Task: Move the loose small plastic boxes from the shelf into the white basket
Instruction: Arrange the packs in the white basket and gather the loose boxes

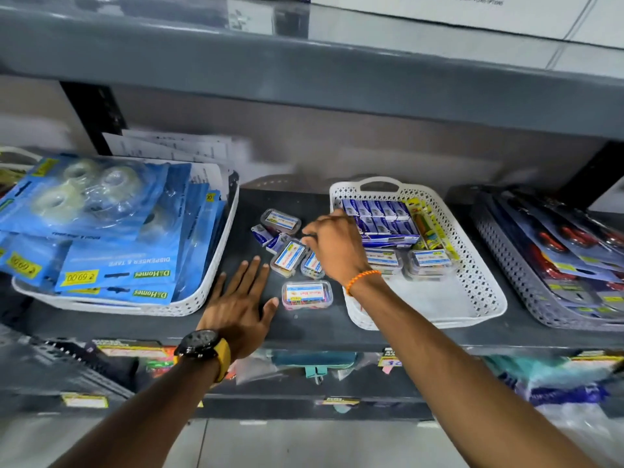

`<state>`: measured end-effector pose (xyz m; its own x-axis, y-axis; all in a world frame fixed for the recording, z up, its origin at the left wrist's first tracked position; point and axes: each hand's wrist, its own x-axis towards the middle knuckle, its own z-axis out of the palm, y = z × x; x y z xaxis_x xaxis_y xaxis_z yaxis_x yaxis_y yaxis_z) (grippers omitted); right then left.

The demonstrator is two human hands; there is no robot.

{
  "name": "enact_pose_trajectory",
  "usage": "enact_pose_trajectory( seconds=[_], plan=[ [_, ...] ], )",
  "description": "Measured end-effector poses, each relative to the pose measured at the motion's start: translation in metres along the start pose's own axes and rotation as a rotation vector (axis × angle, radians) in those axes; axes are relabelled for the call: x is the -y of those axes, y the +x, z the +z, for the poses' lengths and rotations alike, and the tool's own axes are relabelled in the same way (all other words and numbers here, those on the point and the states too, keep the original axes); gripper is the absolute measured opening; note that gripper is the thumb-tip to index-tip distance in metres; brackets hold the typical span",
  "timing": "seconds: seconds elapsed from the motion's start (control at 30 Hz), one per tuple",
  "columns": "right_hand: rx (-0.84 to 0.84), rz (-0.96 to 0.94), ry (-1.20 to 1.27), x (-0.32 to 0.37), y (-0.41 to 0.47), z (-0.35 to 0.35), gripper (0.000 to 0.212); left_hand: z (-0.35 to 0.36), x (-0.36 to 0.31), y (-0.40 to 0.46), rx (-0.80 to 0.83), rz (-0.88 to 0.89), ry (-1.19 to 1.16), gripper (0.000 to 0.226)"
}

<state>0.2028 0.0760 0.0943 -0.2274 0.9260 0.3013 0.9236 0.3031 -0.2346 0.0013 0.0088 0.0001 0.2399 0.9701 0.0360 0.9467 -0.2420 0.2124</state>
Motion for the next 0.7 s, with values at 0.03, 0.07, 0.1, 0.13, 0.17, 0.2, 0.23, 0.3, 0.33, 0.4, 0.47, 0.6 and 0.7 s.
enact_pose_trajectory(
  seconds=[0.03,0.07,0.1,0.13,0.17,0.2,0.23,0.3,0.33,0.4,0.47,0.6,0.7],
  plan=[
    [0.033,0.005,-0.015,0.007,0.006,0.007,0.026,0.000,-0.001,0.000,-0.002,-0.005,0.000,0.077],
    [0.054,0.020,-0.037,0.014,0.011,0.014,0.029,-0.001,-0.001,-0.001,-0.003,-0.009,0.007,0.077],
    [0.075,0.046,-0.074,0.020,0.017,0.020,0.033,-0.001,-0.001,-0.001,-0.004,-0.011,0.016,0.077],
    [0.100,0.071,-0.118,0.026,0.021,0.026,0.039,-0.001,-0.002,-0.001,-0.004,-0.013,0.020,0.077],
    [0.128,0.093,-0.158,0.031,0.026,0.031,0.045,-0.002,-0.002,-0.001,-0.005,-0.016,0.019,0.077],
    [0.151,0.114,-0.184,0.035,0.028,0.035,0.050,-0.002,-0.003,-0.001,-0.004,-0.018,0.016,0.077],
    [0.161,0.137,-0.189,0.038,0.031,0.039,0.053,-0.002,-0.003,-0.002,0.000,-0.017,0.016,0.077],
    [0.156,0.181,-0.183,0.044,0.035,0.044,0.055,-0.003,-0.004,-0.002,0.008,-0.018,0.028,0.077],
    [0.149,0.195,-0.183,0.047,0.036,0.045,0.054,-0.003,-0.004,-0.002,0.009,-0.022,0.031,0.078],
    [0.148,0.214,-0.181,0.051,0.040,0.047,0.052,-0.004,-0.004,-0.002,0.007,-0.024,0.027,0.078],
    [0.149,0.220,-0.164,0.052,0.042,0.048,0.050,-0.004,-0.005,-0.002,0.004,-0.023,0.029,0.078],
    [0.121,0.187,-0.082,0.049,0.038,0.043,0.052,-0.003,-0.004,-0.002,-0.005,-0.019,0.030,0.076],
    [0.003,0.131,0.041,0.042,0.030,0.028,0.041,-0.002,-0.002,-0.001,-0.010,-0.011,0.022,0.074]
  ],
)
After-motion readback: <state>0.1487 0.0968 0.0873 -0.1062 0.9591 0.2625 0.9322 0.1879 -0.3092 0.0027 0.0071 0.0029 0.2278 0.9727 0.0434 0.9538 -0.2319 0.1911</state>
